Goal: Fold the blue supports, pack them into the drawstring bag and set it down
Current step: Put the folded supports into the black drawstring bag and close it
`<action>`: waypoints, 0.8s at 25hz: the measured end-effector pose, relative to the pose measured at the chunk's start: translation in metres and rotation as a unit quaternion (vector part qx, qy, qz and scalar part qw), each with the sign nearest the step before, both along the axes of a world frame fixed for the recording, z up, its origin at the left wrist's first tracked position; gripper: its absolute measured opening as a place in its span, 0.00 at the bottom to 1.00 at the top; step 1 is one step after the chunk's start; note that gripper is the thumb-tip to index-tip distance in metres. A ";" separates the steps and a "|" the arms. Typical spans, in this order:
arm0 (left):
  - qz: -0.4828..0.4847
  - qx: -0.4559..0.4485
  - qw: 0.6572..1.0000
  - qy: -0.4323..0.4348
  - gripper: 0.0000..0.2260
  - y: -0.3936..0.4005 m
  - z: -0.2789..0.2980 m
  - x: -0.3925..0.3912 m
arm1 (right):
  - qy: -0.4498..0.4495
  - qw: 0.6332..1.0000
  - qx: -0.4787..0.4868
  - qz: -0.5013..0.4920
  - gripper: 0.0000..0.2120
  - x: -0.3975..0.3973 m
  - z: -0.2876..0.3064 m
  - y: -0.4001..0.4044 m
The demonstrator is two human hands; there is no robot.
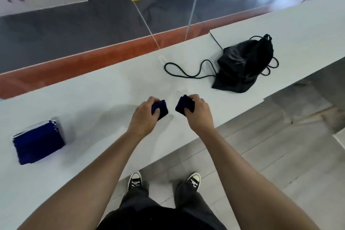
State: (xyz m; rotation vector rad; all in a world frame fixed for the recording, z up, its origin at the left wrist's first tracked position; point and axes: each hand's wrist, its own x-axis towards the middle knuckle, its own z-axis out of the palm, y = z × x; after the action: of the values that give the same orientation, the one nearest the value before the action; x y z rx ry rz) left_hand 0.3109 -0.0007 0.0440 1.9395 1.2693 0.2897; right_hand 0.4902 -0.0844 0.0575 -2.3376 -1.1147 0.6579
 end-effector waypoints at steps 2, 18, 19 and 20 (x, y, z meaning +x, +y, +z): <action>-0.003 -0.005 1.000 -0.029 0.12 -0.015 0.009 0.036 | -0.003 1.000 0.006 -0.010 0.16 0.033 0.002 -0.014; -0.027 -0.082 0.991 -0.101 0.21 -0.057 0.054 0.334 | -0.041 0.998 0.018 -0.048 0.23 0.321 0.010 -0.061; -0.037 -0.079 0.991 -0.103 0.20 -0.050 0.053 0.350 | -0.048 0.998 0.019 -0.038 0.23 0.336 0.010 -0.053; -0.047 -0.075 0.990 -0.107 0.20 -0.042 0.052 0.366 | -0.056 0.998 0.020 -0.030 0.22 0.353 0.011 -0.045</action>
State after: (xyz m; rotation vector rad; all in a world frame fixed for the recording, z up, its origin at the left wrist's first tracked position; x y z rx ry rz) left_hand 0.6771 -0.0427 0.0965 1.7823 1.0273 0.3342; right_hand 0.8430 -0.1290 0.0680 -2.3893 -1.0893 0.4853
